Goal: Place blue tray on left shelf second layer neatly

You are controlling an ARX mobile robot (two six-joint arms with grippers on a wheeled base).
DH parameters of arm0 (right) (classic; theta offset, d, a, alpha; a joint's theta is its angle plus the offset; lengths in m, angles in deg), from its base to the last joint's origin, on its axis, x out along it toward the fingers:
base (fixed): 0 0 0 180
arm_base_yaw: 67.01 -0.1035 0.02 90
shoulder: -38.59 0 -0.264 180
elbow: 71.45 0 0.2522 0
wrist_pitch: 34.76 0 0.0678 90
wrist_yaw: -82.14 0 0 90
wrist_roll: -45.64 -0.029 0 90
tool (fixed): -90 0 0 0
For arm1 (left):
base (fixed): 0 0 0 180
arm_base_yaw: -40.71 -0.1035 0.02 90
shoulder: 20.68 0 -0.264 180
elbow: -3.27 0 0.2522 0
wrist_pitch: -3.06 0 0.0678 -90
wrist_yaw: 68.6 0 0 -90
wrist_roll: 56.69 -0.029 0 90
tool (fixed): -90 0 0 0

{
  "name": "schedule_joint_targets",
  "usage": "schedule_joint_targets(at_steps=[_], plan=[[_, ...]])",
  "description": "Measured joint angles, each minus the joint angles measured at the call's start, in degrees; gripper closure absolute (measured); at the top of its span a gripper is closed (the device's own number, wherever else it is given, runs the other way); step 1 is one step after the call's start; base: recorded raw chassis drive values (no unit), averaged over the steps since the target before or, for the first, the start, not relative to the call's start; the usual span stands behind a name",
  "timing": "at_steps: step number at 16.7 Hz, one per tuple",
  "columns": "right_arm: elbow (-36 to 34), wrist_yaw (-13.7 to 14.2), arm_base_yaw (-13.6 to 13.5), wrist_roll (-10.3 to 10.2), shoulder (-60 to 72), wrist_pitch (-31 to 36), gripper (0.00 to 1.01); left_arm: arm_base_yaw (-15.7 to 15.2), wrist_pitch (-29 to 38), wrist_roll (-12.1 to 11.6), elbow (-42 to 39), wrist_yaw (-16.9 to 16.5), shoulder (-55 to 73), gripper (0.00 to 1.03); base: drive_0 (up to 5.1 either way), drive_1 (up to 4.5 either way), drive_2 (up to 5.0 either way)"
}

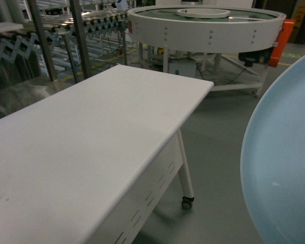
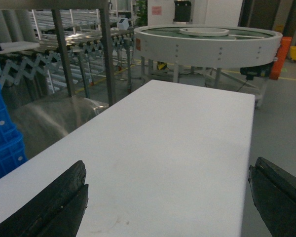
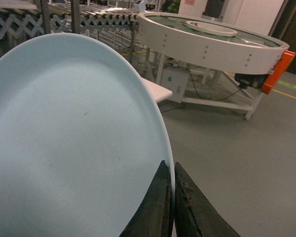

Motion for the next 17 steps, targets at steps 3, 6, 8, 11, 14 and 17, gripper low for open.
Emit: schedule_joint_targets(at_steps=[3, 6, 8, 11, 14, 17], plan=[[0.0, 0.0, 0.0, 0.0, 0.0, 0.0, 0.99, 0.0, 0.0, 0.0, 0.0, 0.0, 0.0, 0.05, -1.6, -1.56, -1.6], [0.0, 0.0, 0.0, 0.0, 0.0, 0.0, 0.99, 0.0, 0.0, 0.0, 0.0, 0.0, 0.0, 0.05, -1.6, -1.57, -1.6], [0.0, 0.0, 0.0, 0.0, 0.0, 0.0, 0.99, 0.0, 0.0, 0.0, 0.0, 0.0, 0.0, 0.05, -1.6, -1.62, -1.6], [0.0, 0.0, 0.0, 0.0, 0.0, 0.0, 0.99, 0.0, 0.0, 0.0, 0.0, 0.0, 0.0, 0.05, -1.6, -1.56, -1.6], [0.0, 0.0, 0.0, 0.0, 0.0, 0.0, 0.99, 0.0, 0.0, 0.0, 0.0, 0.0, 0.0, 0.05, -1.7, -1.67, -1.7], [0.0, 0.0, 0.0, 0.0, 0.0, 0.0, 0.99, 0.0, 0.0, 0.0, 0.0, 0.0, 0.0, 0.05, -1.6, -1.61, -1.6]])
